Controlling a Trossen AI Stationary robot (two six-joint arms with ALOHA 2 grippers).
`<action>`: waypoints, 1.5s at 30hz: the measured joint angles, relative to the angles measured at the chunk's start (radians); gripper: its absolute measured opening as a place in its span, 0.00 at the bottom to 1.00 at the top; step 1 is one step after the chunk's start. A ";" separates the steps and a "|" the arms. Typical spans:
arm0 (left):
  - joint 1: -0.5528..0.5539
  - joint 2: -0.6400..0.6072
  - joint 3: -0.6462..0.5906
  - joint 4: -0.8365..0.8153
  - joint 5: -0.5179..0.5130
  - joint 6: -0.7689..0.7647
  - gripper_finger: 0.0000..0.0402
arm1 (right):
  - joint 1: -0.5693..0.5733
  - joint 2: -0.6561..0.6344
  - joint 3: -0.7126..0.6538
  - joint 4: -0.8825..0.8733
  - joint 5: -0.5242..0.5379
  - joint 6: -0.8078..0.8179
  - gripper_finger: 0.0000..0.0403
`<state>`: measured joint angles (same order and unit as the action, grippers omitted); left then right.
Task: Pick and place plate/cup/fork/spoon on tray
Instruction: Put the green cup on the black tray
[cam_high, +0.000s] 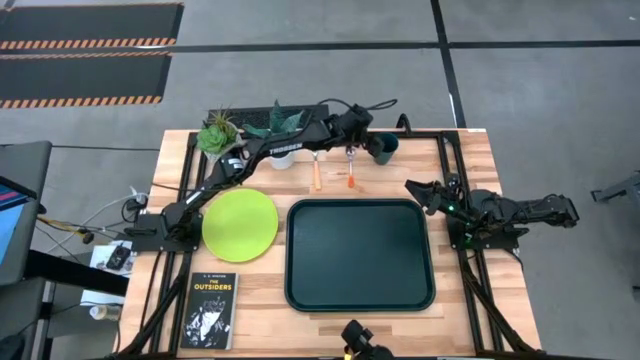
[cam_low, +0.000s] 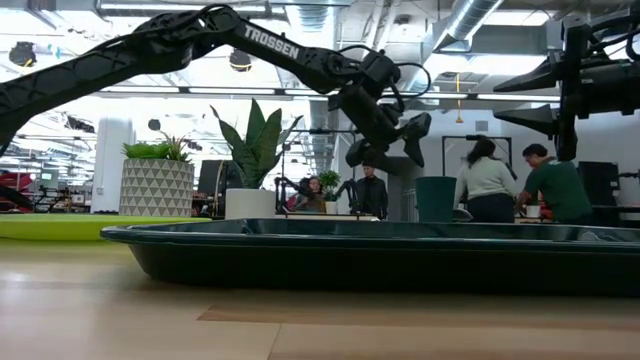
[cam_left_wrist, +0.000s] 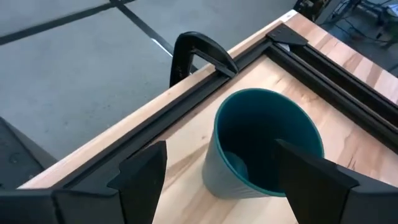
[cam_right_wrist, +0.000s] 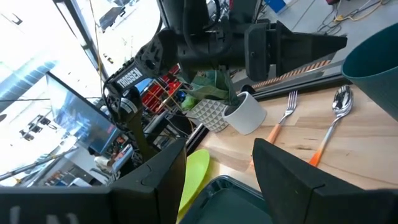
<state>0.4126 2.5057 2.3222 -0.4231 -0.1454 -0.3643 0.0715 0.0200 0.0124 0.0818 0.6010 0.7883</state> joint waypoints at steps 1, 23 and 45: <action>0.004 0.000 0.000 0.000 0.008 -0.001 0.69 | 0.000 0.000 0.000 0.000 0.000 0.000 0.52; 0.017 0.050 0.002 -0.016 0.097 -0.118 0.49 | 0.000 0.000 0.000 0.000 0.002 -0.002 0.52; 0.018 0.016 0.022 -0.033 0.286 -0.157 0.00 | 0.000 0.000 -0.001 0.003 0.002 -0.001 0.52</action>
<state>0.4308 2.5215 2.3444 -0.4558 0.1407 -0.5213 0.0715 0.0204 0.0116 0.0848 0.6025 0.7872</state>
